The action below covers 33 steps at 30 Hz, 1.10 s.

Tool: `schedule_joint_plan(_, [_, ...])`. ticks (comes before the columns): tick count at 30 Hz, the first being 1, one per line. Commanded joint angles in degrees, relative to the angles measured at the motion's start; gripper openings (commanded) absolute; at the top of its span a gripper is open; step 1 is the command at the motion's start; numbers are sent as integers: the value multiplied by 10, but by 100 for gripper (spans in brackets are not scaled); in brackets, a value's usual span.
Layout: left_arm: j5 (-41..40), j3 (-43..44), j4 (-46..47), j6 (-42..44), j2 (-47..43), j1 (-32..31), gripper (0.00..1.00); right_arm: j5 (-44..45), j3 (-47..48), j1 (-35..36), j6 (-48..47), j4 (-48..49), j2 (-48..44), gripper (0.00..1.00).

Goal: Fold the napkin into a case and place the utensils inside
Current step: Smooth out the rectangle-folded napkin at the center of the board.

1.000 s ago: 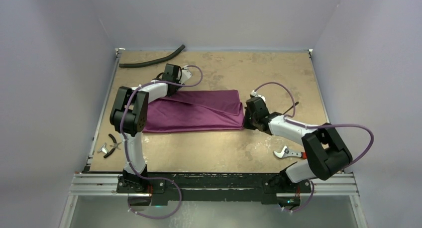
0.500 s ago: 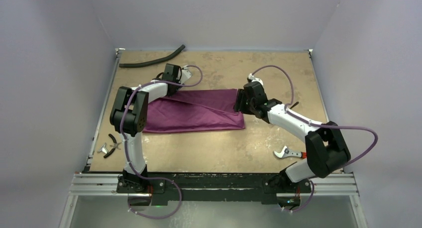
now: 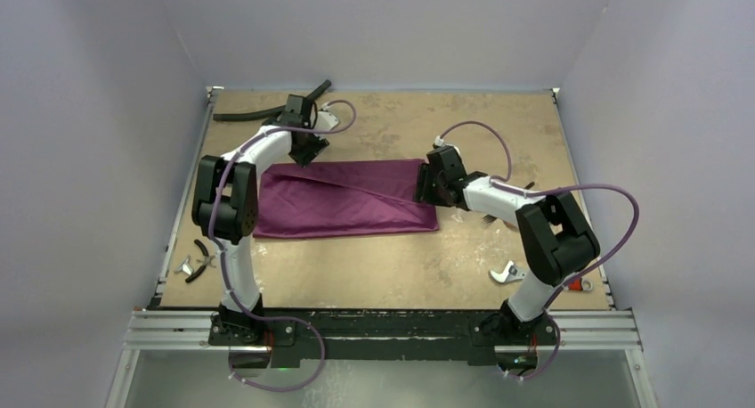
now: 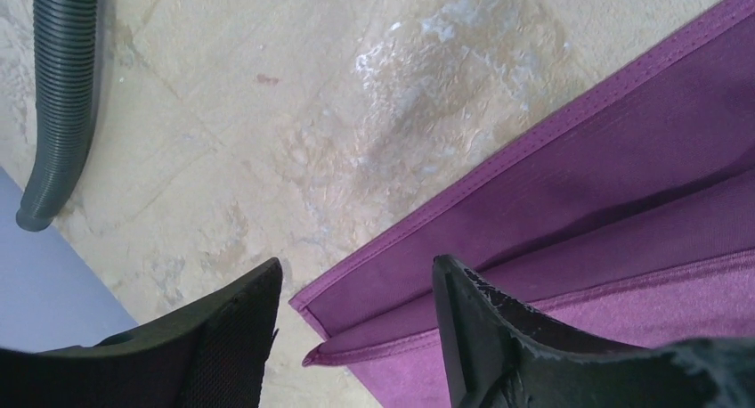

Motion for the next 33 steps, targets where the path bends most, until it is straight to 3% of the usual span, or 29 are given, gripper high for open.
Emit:
schedule_joint_plan(1, [32, 22, -49, -9, -40, 16, 62, -21, 19, -8, -9, 32, 1, 57])
schedule_joint_plan(9, [66, -25, -79, 14, -71, 13, 61, -57, 30, -28, -3, 65, 31, 52])
schedule_joint_plan(16, [70, -99, -70, 55, -120, 10, 61, -132, 42, -56, 13, 80, 29, 50])
schedule_joint_plan(22, [71, -103, -61, 66, -119, 8, 60, -202, 59, -79, 63, 90, 46, 49])
schedule_joint_plan(27, [69, -110, -38, 73, -111, -16, 59, -237, 70, -97, 104, 98, 80, 42])
schedule_joint_plan(33, [70, -107, -30, 68, -103, -65, 59, -238, 59, -123, 169, 125, 92, 43])
